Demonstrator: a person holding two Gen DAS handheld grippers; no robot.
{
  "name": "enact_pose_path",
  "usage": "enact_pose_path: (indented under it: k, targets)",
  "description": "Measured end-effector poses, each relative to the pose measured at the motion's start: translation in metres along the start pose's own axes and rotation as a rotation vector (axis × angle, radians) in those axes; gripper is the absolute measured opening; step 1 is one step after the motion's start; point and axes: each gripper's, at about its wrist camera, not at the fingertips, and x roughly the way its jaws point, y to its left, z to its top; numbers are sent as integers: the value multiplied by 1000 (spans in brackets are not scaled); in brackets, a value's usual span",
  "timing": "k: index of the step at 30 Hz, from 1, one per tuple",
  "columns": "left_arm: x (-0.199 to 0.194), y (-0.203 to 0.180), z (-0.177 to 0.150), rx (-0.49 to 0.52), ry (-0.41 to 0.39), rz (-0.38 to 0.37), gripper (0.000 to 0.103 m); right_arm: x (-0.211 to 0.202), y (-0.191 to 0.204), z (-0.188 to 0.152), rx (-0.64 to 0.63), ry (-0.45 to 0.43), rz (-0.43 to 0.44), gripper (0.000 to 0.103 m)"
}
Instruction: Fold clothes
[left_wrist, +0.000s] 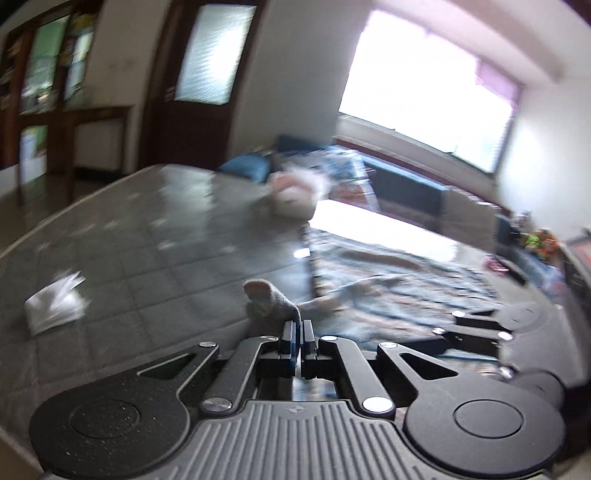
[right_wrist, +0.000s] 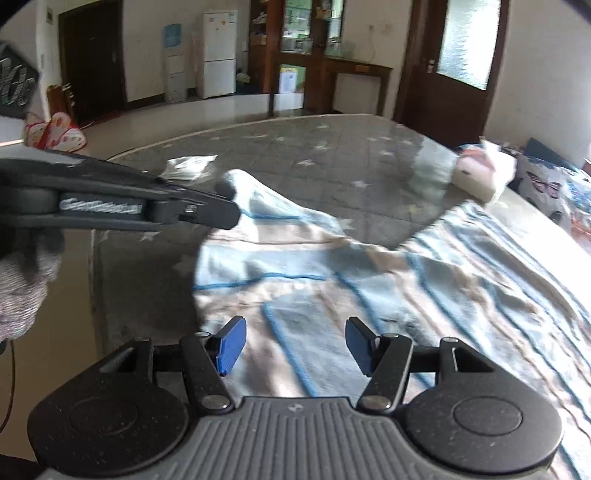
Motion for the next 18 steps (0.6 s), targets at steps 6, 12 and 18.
enact_pose_path:
  k: [6,12,18]
  targets:
    - [2,-36,-7,155,30,-190,2,-19,-37,-12,75,3,-109,61]
    - [16,-61,-27,310,151,-288,2,-32,-71,-21,177,-4,-163,61]
    - [14,-63,-33,355,207,-326,5,-37,-81,-25,224,-18,-153,61]
